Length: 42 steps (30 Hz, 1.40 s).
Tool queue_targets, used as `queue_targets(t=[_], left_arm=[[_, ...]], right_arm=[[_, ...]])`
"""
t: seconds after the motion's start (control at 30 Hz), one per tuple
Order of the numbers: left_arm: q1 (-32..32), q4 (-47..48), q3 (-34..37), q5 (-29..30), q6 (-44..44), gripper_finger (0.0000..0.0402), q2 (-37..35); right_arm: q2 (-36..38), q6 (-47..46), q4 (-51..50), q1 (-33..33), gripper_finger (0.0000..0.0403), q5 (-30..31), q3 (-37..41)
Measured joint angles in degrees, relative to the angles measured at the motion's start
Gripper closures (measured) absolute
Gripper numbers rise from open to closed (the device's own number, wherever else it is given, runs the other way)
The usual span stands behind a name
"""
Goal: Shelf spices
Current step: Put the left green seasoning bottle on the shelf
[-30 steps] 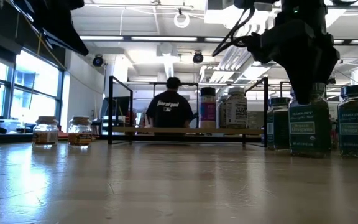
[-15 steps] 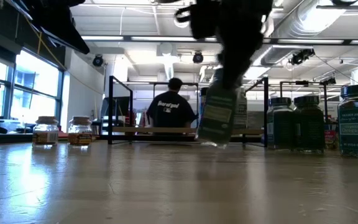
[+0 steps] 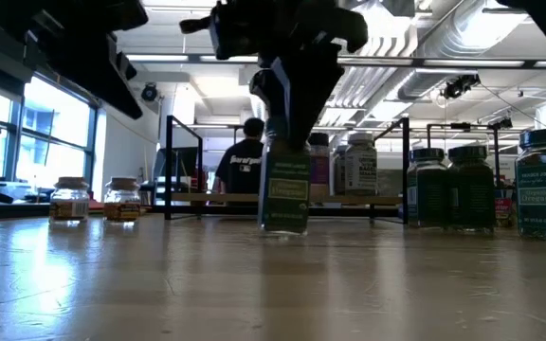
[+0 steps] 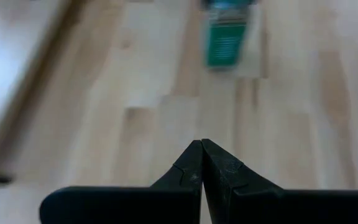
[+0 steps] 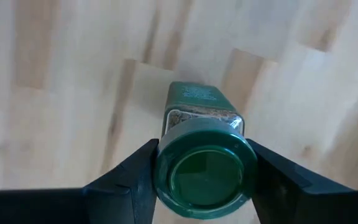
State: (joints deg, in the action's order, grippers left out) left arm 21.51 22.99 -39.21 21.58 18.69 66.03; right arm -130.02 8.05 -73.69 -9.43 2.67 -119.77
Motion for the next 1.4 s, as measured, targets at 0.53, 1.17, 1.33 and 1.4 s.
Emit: queue_targets(t=[0.53,1.17,1.33,1.4], left_arm=[[-0.55,-40.99,9.80,-0.17,-10.03,0.0370,13.39],[-14.69,-5.39,-27.95,-16.33,-30.78,0.0100,30.31],[-15.70,4.40,-36.14,-17.78,-30.98,0.0097,36.27],[-15.98,4.88,-37.09,-19.25,-30.97,0.0097,37.54]], right_arm=[[5.02,-12.08,-5.19,-3.26,0.0101,11.68,-0.22],[12.49,-64.02,-16.34,-30.93,0.0098,51.22,-0.15],[12.49,-68.23,-16.31,-34.32,0.0098,54.08,-0.15],[12.49,-69.50,-16.32,-35.26,0.0098,54.41,-0.15]])
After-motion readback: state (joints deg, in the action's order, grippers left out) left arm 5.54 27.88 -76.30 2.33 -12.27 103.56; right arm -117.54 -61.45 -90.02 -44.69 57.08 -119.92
